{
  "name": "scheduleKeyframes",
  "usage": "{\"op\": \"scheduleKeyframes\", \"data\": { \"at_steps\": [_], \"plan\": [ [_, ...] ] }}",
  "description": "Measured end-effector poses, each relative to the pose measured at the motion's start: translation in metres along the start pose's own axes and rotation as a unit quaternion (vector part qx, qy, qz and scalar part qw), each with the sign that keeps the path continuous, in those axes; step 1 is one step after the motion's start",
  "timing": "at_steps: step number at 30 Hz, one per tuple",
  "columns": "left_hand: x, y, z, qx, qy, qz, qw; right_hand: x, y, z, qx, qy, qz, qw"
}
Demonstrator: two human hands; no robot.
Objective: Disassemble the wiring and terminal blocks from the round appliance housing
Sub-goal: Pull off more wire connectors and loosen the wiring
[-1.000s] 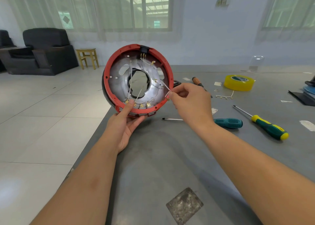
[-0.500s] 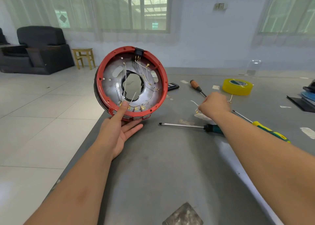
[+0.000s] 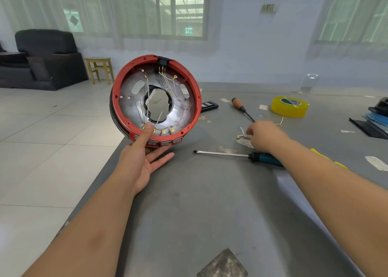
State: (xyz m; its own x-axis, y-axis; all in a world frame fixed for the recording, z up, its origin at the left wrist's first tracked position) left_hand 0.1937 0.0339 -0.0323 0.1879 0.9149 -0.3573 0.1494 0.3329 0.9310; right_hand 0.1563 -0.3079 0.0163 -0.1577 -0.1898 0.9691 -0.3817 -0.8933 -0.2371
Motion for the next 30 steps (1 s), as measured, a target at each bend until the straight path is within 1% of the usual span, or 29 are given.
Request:
{"op": "scheduleKeyframes", "data": {
  "at_steps": [2,4,7,10,17,23,30],
  "plan": [
    [0.000,0.000,0.000,-0.003,0.000,0.006,1.000,-0.005,-0.004,-0.007,0.050,-0.040,-0.015,0.998],
    [-0.001,0.000,0.000,-0.009,-0.002,0.017,1.000,-0.011,-0.008,-0.011,0.079,-0.078,-0.005,0.994],
    [-0.002,0.000,-0.001,-0.015,0.000,0.030,0.999,-0.017,-0.015,-0.010,0.093,-0.104,0.003,0.990],
    [-0.002,0.000,0.000,-0.019,0.000,0.040,0.999,-0.025,-0.020,-0.002,0.090,-0.125,-0.017,0.988],
    [0.001,-0.002,0.003,-0.012,0.008,0.025,1.000,-0.031,-0.017,0.028,0.065,-0.119,-0.029,0.990],
    [0.002,-0.003,0.005,-0.003,0.008,0.008,1.000,-0.034,-0.008,0.043,0.046,-0.111,-0.011,0.993],
    [0.001,-0.002,0.004,-0.003,0.007,0.008,1.000,-0.032,-0.003,0.042,0.057,-0.104,0.003,0.993]
  ]
}}
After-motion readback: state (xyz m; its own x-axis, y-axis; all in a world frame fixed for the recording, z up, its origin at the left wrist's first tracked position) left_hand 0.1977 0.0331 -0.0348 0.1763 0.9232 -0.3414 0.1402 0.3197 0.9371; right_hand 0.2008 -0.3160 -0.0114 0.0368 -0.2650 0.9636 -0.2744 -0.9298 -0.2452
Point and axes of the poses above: each hand's wrist, its own z-axis towards the middle knuckle, its own x-axis out of the back of the hand, y = z × x, the point moved 8 cm from there along z, towards the middle knuckle, and after that the axes turned 12 degrees about z, right-handed, at the moved point
